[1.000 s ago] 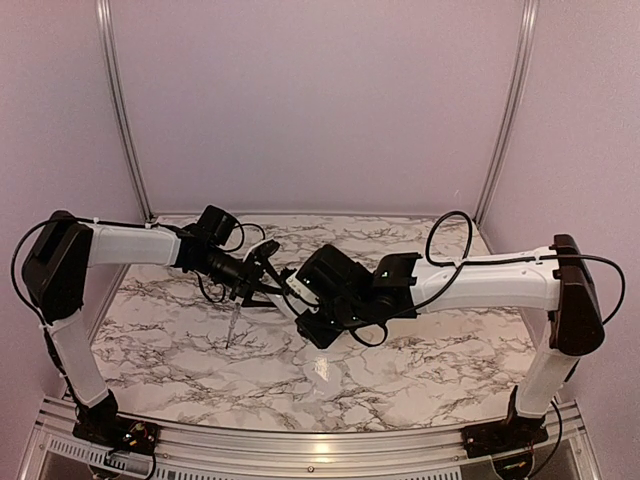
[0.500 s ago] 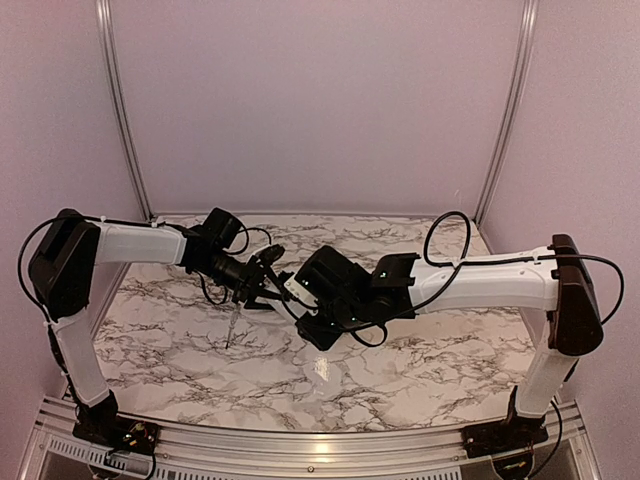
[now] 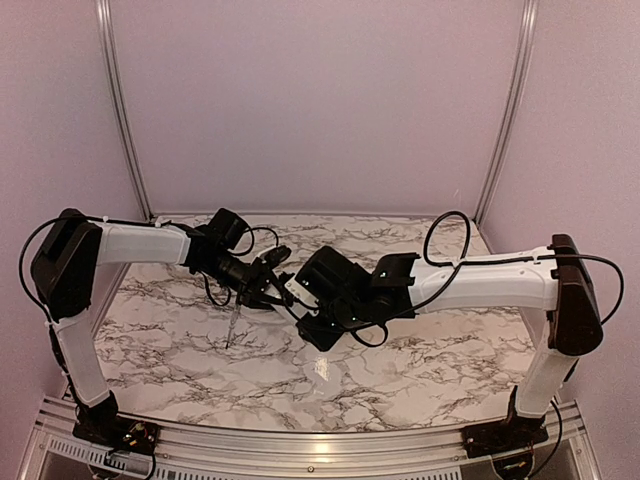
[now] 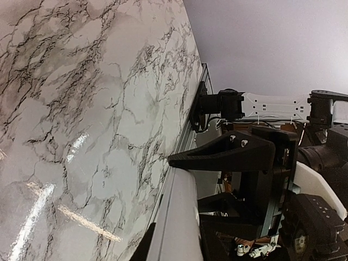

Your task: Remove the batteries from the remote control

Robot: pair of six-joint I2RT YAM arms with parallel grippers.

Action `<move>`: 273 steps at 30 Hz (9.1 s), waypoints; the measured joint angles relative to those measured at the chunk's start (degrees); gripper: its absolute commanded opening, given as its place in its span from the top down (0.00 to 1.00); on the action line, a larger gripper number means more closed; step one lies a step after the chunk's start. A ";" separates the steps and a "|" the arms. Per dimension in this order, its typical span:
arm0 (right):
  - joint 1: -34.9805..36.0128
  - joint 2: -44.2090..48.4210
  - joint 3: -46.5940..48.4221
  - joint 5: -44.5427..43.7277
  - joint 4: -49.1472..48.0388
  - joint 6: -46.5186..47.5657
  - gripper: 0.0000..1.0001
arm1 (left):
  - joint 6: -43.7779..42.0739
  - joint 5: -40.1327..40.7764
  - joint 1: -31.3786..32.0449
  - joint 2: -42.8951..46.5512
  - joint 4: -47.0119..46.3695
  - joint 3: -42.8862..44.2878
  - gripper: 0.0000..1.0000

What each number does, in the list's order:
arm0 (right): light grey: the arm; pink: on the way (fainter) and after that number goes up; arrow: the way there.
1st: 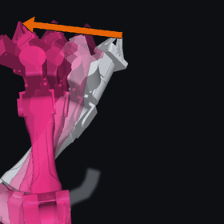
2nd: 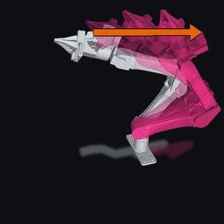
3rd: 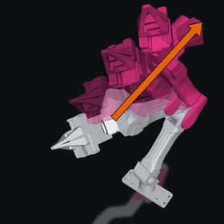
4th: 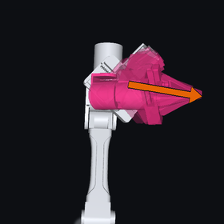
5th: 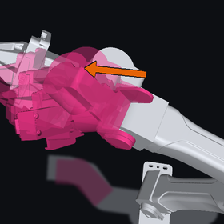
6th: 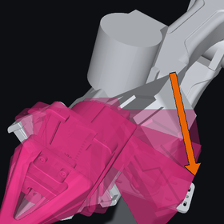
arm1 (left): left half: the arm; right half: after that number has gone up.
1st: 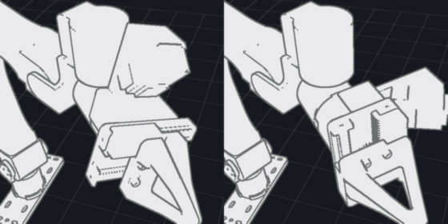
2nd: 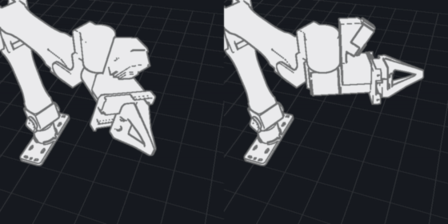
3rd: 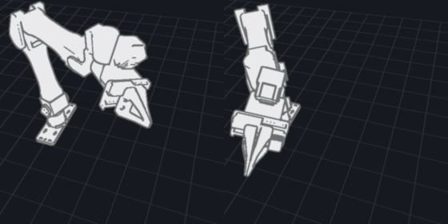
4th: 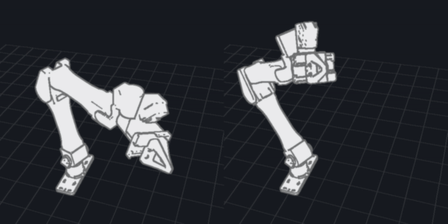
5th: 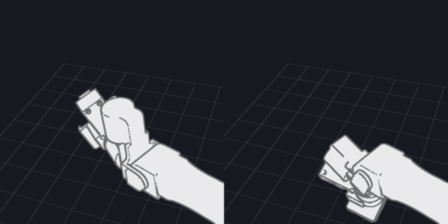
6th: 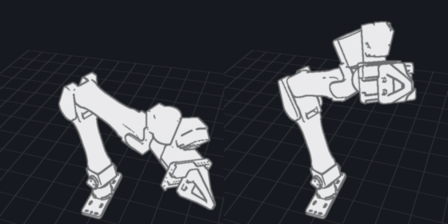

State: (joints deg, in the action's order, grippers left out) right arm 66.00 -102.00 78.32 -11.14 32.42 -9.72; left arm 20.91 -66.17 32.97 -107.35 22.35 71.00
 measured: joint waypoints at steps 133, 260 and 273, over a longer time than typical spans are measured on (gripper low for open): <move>-20.92 16.87 -13.22 53.11 -41.09 -35.60 0.34 | 27.85 3.58 0.42 23.21 -33.11 -8.87 1.00; -15.47 2.51 16.57 20.02 -1.38 -33.31 0.35 | 41.94 18.18 -1.95 20.68 -37.18 -16.44 1.00; -15.47 3.13 14.38 19.87 -1.55 -33.38 0.35 | 41.97 18.84 -1.99 20.68 -37.51 -16.68 1.00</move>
State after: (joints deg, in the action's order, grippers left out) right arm 50.52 -98.87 92.71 8.73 30.87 -43.09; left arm 62.87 -47.33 30.98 -86.67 -15.16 54.33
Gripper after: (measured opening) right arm 0.648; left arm 0.220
